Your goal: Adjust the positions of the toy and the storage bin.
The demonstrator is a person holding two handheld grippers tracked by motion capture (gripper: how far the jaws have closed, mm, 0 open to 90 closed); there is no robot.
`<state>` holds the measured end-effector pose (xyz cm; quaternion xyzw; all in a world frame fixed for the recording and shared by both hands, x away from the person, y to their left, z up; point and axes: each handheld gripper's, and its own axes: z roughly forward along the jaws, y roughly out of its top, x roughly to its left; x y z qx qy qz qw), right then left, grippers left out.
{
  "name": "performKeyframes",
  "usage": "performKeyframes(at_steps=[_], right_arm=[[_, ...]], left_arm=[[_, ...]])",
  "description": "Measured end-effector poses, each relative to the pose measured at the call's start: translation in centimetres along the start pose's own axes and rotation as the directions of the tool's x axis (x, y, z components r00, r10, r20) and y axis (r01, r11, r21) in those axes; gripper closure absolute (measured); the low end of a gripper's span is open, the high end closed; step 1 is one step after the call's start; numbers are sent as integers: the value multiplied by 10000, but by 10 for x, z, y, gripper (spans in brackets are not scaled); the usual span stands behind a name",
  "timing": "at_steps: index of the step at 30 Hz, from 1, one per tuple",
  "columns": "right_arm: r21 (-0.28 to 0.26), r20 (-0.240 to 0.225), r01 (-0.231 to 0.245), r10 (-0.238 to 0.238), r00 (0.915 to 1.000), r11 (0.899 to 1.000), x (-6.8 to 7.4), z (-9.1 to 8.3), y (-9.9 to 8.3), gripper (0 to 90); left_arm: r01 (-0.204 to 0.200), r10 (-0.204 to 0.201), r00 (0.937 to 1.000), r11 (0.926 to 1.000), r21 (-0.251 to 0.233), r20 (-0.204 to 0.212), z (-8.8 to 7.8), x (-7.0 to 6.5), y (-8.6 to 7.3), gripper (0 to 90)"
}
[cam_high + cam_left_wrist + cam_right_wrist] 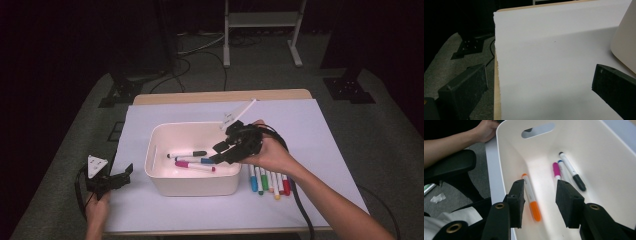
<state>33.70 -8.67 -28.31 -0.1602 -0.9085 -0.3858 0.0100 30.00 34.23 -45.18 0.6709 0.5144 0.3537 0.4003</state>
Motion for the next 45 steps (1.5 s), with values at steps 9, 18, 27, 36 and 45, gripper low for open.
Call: performKeyframes(at_steps=[9, 18, 27, 36, 45], right_arm=[[-666, 782, -896, 947, 9924, 9937, -12, -47, -41, 555], [-1040, 1596, -1721, 1872, 9693, 9796, -29, -73, -88, 552], [-1002, 2097, -2518, 2678, 9404, 9626, -44, -74, -135, 550], [-720, 2440, -3374, 3446, 9065, 9386, -56, -57, -183, 548], [-529, 3394, -3956, 3891, 8564, 9169, -65, -44, -216, 551]], left_arm=[[-25, 25, 10000, 10000, -5, -22, 0, -1, 0, 0], [-70, 70, 10000, 10000, 3, -68, 1, -1, 0, 0], [-42, 42, 10000, 10000, 7, -79, 1, -1, 0, 0], [-16, 16, 10000, 10000, -1, -71, 1, -1, 0, 0], [-46, 46, 9999, 10000, 39, -101, 1, -1, 0, 0]])
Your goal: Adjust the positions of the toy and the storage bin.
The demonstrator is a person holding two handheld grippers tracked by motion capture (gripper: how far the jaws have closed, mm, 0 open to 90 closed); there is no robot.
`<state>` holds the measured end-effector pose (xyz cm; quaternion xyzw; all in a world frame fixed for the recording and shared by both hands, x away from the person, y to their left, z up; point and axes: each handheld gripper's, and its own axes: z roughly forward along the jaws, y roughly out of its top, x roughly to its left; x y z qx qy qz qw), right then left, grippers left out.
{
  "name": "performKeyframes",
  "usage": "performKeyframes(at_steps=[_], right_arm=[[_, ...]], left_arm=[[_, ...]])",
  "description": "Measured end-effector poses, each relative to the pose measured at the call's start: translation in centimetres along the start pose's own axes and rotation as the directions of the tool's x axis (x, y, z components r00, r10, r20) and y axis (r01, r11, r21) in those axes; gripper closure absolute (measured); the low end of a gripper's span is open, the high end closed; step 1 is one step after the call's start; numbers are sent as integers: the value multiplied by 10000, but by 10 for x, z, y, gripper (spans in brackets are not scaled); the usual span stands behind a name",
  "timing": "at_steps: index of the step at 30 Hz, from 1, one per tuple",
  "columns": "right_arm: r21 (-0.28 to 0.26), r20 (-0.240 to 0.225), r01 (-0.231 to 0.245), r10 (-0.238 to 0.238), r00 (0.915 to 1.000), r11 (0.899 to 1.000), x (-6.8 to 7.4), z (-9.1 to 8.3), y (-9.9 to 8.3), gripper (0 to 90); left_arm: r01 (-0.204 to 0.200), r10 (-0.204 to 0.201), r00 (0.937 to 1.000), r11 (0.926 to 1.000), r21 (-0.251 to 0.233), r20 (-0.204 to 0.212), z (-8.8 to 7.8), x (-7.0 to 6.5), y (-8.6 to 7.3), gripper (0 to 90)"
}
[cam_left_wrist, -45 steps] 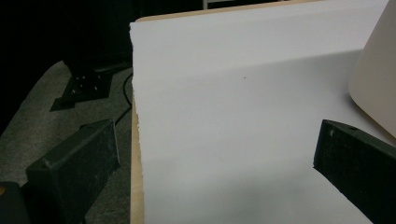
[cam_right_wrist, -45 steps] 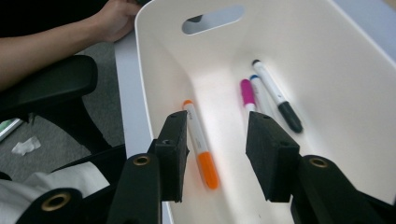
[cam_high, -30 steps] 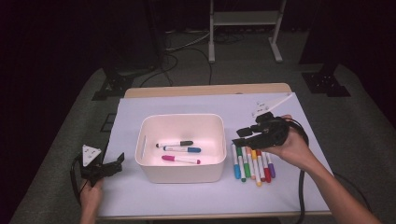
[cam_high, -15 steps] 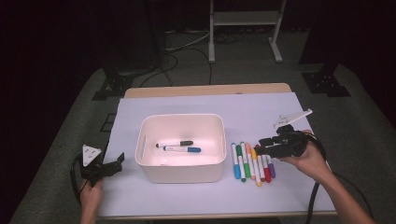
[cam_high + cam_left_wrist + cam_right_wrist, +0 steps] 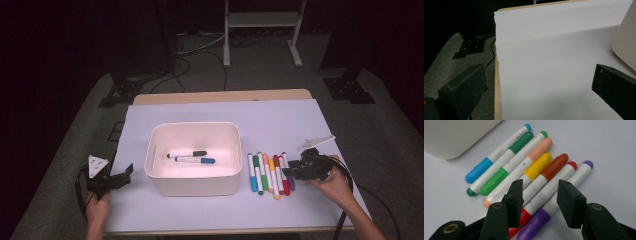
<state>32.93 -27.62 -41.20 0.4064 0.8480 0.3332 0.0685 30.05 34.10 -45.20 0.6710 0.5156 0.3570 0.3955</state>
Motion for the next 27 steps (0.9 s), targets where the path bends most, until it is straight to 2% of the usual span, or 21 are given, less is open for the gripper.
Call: performKeyframes(at_steps=[2, 6, 8, 12, 16, 21, 25, 27], right_arm=[[-51, 127, -103, 104, 9999, 9999, -4, 3, -3, 568], [105, 680, -277, 269, 9973, 9996, -10, 10, -4, 585], [155, 748, -404, 392, 9964, 9991, -13, 13, -4, 585], [302, 1183, -523, 484, 9918, 9982, -17, 19, -5, 605], [582, 1635, -495, 394, 9858, 9971, -19, 20, -10, 609], [644, 2308, -474, 314, 9725, 9968, -17, 16, -16, 639], [597, 2516, -573, 406, 9670, 9966, -20, 14, -21, 699], [528, 2463, -662, 512, 9678, 9964, -21, 13, -22, 746]], left_arm=[[-12, 12, 10000, 10000, 25, 13, 0, 0, 0, 0], [52, -52, 10000, 10000, -39, 19, 0, 1, 0, 0], [42, -42, 10000, 10000, -28, 29, 0, 1, 0, 0], [42, -42, 10000, 10000, -37, 31, 0, 1, 0, 0], [66, -66, 10000, 10000, -25, 42, 0, 1, 0, 0], [17, -17, 10000, 10000, -3, 23, 0, 0, 0, 0], [7, -7, 10000, 10000, 13, 0, 0, 0, 0, 0], [-17, 17, 10000, 10000, 13, 1, 0, 0, 0, 0]])
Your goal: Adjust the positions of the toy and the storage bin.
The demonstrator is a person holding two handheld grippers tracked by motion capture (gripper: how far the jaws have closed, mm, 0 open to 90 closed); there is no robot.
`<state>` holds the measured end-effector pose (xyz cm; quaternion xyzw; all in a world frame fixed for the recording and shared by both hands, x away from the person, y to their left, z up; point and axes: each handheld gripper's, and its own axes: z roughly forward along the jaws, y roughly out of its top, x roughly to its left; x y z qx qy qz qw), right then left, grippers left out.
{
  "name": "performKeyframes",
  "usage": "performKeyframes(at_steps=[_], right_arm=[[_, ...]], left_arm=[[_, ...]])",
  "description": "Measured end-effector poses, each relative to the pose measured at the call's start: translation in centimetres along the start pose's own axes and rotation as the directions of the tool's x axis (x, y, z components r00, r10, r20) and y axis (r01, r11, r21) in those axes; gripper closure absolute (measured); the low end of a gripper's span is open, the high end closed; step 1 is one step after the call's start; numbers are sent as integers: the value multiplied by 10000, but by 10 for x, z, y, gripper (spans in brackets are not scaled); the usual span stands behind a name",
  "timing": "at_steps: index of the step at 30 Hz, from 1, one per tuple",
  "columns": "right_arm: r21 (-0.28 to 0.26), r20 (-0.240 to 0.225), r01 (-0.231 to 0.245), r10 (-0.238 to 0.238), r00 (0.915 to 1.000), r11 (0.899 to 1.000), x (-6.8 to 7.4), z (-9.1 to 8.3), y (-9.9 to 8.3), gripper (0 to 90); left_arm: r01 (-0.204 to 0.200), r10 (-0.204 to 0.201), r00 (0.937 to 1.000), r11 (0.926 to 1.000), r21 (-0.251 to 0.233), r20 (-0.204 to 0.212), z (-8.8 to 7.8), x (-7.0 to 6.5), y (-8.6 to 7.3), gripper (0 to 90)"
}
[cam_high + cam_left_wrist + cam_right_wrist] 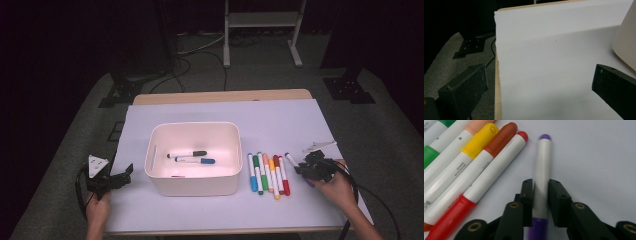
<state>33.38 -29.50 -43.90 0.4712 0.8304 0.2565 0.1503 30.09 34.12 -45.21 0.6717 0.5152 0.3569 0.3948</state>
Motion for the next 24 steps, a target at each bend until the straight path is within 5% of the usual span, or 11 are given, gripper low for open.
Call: performKeyframes(at_steps=[5, 10, 24], right_arm=[[19, -205, -224, 225, 9995, 9997, -3, -1, 0, 757], [-147, -998, -486, 469, 9939, 9987, -1, -9, 2, 757], [-865, -1989, -330, 152, 9799, 9957, 16, -41, 18, 757]], left_arm=[[-8, 8, 10000, 10000, -1, 5, 0, 0, 0, 0], [-16, 16, 10000, 10000, 19, 25, 0, 0, 0, 0], [-17, 17, 10000, 10000, 13, 18, 0, 0, 0, 0]])
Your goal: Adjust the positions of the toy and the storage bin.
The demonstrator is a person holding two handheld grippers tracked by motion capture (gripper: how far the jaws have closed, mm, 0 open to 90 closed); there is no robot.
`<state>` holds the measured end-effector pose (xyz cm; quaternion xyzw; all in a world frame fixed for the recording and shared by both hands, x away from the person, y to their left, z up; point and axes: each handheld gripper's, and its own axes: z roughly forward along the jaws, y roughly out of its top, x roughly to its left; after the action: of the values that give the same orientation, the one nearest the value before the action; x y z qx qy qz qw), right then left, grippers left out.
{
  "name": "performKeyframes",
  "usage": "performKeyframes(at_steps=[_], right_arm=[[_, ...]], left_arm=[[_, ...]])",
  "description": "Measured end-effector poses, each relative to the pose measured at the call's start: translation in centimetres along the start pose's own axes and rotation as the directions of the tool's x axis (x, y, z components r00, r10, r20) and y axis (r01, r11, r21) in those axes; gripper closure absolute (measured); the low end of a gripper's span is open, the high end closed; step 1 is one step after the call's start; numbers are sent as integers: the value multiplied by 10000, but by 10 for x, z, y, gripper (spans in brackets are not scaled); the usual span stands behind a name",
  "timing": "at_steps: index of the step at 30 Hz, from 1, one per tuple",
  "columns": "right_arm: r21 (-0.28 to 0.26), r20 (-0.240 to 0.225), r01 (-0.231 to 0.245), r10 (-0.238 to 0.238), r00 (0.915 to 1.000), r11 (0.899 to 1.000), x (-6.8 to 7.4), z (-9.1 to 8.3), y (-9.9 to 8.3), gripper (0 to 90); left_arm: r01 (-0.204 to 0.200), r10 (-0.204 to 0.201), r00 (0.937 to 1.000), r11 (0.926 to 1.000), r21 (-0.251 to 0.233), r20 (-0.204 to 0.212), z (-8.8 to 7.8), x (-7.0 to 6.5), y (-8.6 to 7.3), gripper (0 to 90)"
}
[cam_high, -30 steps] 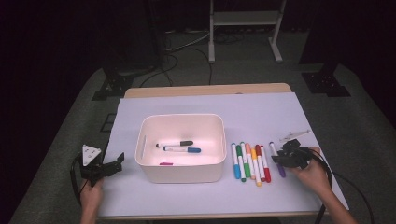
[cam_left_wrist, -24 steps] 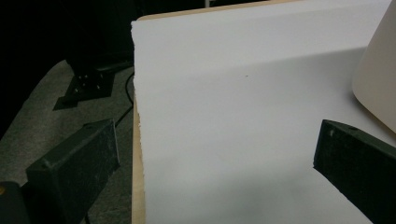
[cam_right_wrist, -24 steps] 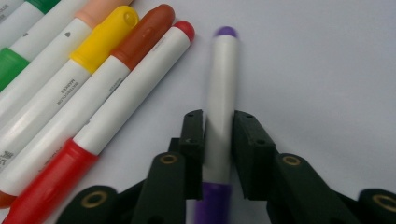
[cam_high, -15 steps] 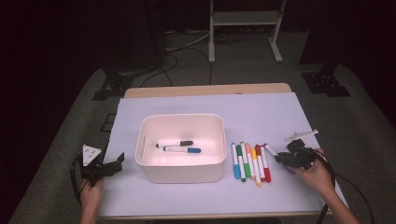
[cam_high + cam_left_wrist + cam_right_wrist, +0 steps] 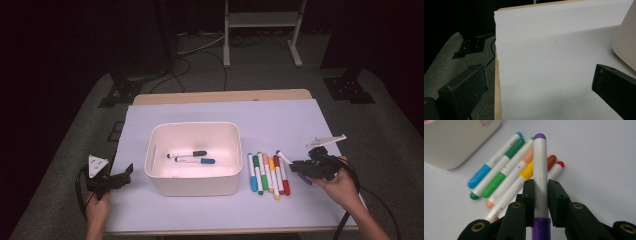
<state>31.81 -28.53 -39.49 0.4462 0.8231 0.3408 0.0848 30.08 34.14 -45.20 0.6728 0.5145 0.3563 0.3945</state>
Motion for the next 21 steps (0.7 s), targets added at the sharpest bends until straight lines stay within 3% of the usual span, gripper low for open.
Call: performKeyframes(at_steps=[12, 21], right_arm=[[-590, -883, 668, -718, 9935, 9960, 31, -24, 33, 757], [-805, -1400, 1384, -1486, 9789, 9871, 56, -42, 69, 757]], left_arm=[[54, -54, 10000, 10000, -34, 7, 0, 0, 0, 0], [54, -54, 10000, 10000, -40, 11, 0, 0, 0, 0]])
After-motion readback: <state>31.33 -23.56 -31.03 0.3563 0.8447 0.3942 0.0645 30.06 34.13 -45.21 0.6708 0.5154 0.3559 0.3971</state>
